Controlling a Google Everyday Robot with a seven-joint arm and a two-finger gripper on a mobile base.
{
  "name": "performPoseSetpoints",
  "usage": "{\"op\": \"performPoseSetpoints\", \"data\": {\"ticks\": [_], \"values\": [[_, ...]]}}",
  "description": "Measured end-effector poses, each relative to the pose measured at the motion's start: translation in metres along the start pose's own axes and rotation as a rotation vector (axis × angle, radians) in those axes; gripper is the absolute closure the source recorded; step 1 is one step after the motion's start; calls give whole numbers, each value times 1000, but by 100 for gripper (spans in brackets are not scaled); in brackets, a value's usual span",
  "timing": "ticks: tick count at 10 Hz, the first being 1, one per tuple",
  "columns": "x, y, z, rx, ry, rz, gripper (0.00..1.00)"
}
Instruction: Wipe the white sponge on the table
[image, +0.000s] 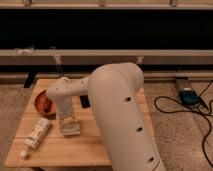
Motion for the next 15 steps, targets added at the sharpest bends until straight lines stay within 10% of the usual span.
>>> {"op": "performPoseSetpoints", "data": {"ticks": [7, 15], "values": [[16, -31, -28, 21, -64, 87, 38], [3, 11, -19, 32, -117, -171, 38]]}}
